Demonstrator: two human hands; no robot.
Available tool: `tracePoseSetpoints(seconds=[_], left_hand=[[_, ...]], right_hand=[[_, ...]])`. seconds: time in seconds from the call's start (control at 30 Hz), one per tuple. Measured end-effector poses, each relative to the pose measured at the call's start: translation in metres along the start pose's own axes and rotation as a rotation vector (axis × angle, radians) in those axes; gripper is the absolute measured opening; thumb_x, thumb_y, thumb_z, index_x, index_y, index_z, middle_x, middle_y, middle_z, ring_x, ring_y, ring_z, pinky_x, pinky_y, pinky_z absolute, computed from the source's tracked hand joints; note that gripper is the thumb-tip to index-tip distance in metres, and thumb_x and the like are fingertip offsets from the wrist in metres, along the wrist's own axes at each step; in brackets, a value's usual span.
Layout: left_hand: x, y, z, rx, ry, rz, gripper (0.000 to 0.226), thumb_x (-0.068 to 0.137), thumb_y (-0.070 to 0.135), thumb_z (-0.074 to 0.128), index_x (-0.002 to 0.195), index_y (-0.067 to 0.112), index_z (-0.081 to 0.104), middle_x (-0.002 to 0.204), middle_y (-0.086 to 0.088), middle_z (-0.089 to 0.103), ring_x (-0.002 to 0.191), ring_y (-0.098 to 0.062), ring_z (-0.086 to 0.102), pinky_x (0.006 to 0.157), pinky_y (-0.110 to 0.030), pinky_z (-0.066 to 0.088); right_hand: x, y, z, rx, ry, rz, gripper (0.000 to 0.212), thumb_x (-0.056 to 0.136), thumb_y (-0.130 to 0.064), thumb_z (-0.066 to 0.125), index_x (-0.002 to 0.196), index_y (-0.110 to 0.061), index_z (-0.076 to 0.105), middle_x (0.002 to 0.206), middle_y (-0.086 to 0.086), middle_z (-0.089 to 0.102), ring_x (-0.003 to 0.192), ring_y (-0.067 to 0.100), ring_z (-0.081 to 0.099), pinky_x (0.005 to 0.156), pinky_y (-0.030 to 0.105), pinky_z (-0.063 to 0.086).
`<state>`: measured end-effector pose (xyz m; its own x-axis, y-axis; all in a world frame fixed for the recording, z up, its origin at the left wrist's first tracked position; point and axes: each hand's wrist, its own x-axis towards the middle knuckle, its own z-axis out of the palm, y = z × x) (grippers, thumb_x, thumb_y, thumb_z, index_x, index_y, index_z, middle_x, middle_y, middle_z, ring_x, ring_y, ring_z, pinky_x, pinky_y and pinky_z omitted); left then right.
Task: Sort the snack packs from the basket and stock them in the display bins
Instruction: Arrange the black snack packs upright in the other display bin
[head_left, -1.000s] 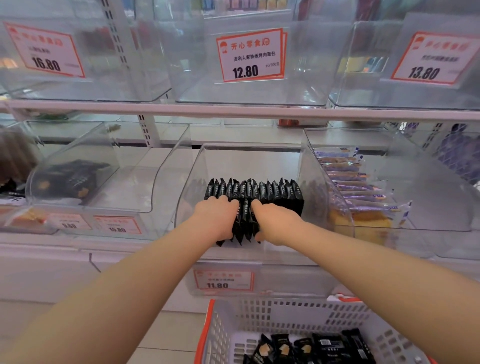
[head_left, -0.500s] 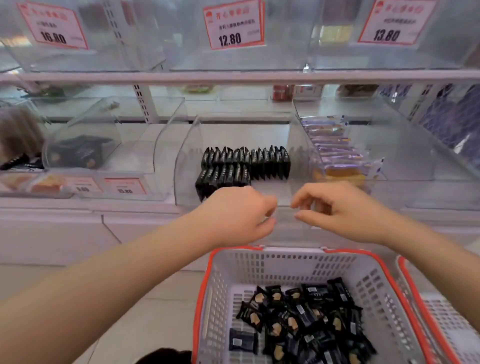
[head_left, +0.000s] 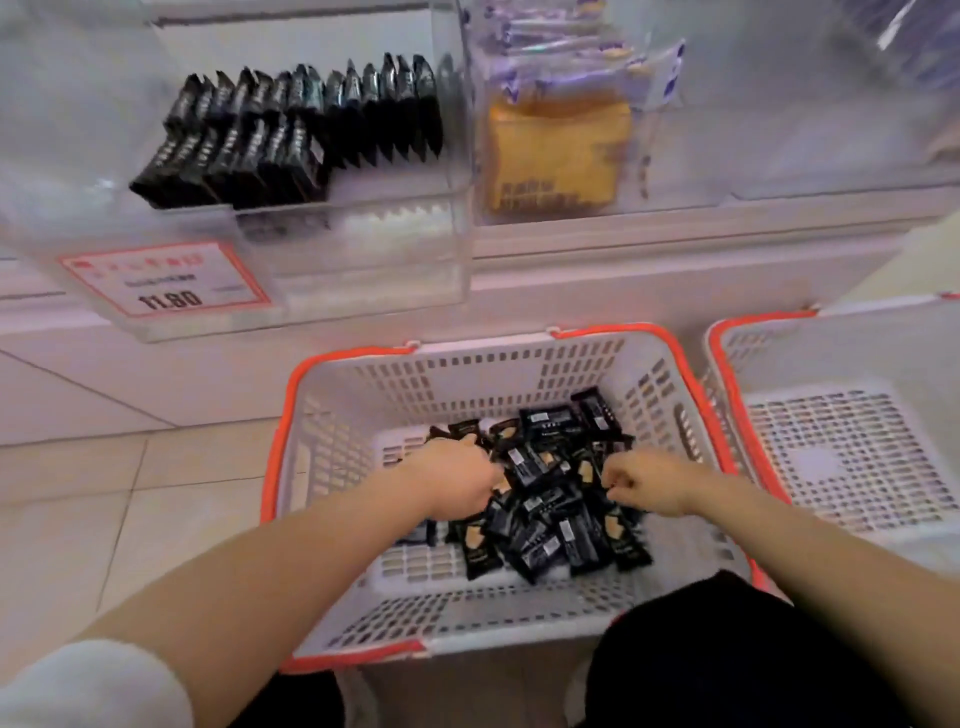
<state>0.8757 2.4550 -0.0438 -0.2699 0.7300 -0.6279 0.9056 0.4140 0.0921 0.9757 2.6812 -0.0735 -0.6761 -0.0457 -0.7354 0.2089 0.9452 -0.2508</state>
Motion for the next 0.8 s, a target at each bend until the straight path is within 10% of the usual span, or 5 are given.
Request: tracePoseSetpoints(seconds=[0.23,0.37,0.53,0.67,0.8], left_hand=[[0.056,-0.010,0.070,-0.641,-0.106,-0.292,0.020,0.096,0.023,0.041,0.104,0.013,0.057,0.102,-0.010,0.064,0.088,-0.027,0.061,0.078,-0.038,0.051],[0.079,-0.019,0.105,-0.956,0.017,-0.621,0.019,0.097,0.027,0.041,0.101,0.019,0.057,0.090,-0.005,0.062,0.057,-0.014,0.053,0.052,-0.022,0.044],[0.101,-0.015,0.129,-1.248,0.042,-0.800,0.025,0.095,0.023,0.045,0.080,0.017,0.063,0.112,-0.017,0.057,0.097,-0.032,0.058,0.078,-0.032,0.045],[0.120,-0.002,0.134,-1.442,0.112,-1.004,0.026,0.093,0.016,0.049,0.069,0.013,0.057,0.072,-0.015,0.048,0.080,-0.028,0.053,0.080,-0.042,0.047],[0.143,0.009,0.135,-1.608,0.200,-1.199,0.035,0.093,0.026,0.053,0.061,0.013,0.047,0.075,-0.015,0.051,0.072,-0.025,0.049,0.070,-0.033,0.042]], right_hand=[[0.063,0.020,0.060,0.061,0.094,0.124,0.036,0.094,-0.025,0.049,0.127,-0.010,0.047,0.123,0.010,0.052,0.110,0.026,0.053,0.090,0.037,0.047],[0.099,0.021,0.074,0.002,0.259,0.208,0.032,0.093,-0.009,0.043,0.125,-0.005,0.043,0.127,0.013,0.047,0.117,0.027,0.045,0.092,0.034,0.042],[0.125,0.014,0.084,0.109,0.367,0.302,0.047,0.091,-0.012,0.048,0.134,-0.002,0.031,0.132,0.017,0.041,0.119,0.029,0.042,0.096,0.033,0.038],[0.128,0.011,0.087,0.140,0.421,0.326,0.039,0.091,-0.013,0.049,0.127,-0.009,0.035,0.119,0.013,0.057,0.110,0.029,0.050,0.085,0.035,0.040],[0.123,0.009,0.090,0.343,0.432,0.298,0.026,0.092,-0.020,0.051,0.115,-0.007,0.049,0.111,0.010,0.058,0.100,0.029,0.057,0.075,0.033,0.043]])
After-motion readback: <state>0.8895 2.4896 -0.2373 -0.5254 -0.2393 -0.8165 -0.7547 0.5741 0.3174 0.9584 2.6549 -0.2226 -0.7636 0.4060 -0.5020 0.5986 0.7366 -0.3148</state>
